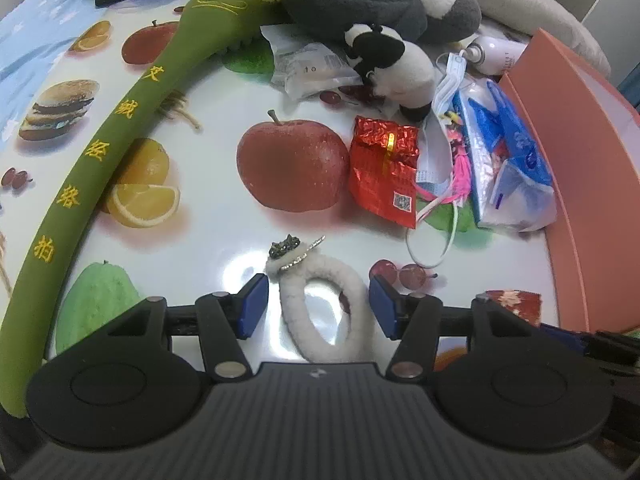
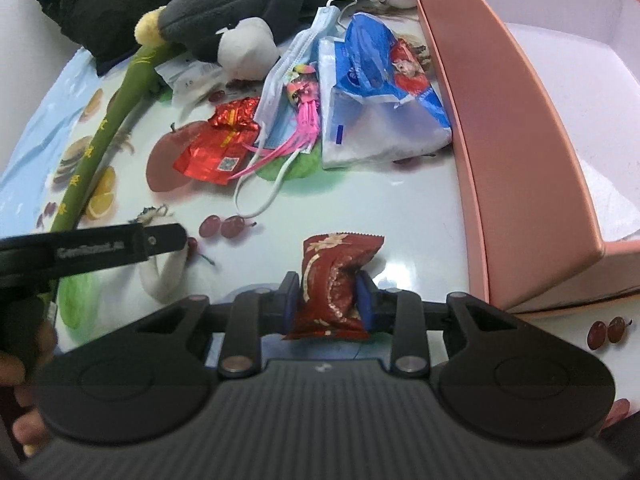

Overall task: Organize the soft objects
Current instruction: 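Grasp the white fluffy hair tie with the left gripper while the right holds the wrapper, then carry both items into the pink box and open both grippers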

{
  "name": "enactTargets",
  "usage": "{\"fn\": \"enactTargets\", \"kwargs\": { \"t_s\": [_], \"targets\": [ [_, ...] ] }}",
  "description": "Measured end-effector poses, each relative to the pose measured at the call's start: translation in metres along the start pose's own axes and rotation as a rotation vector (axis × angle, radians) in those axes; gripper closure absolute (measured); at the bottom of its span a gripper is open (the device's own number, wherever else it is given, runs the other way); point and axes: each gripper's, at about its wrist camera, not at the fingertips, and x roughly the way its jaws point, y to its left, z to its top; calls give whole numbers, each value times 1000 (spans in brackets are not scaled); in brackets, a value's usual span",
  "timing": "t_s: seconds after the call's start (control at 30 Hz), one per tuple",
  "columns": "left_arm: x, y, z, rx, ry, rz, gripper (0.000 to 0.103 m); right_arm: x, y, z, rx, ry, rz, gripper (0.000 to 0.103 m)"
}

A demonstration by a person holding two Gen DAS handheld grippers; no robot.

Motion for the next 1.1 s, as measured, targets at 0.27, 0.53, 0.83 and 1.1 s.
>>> {"fn": "enactTargets", "kwargs": {
  "t_s": [0.27, 0.53, 0.83, 1.1],
  "targets": [
    [7, -16, 2, 115, -23, 87, 83, -2, -1, -1, -3, 7, 11, 70],
    [-2, -6, -1, 33, -17, 16, 87, -12, -6, -1, -4, -9, 17, 70],
    [-24, 0, 0, 0, -41, -51, 87, -30, -3, 7, -2, -57, 27, 70],
    [-47, -6, 7, 5, -74, -94, 87, -46, -1, 12, -19, -88, 33, 70]
  ]
}}
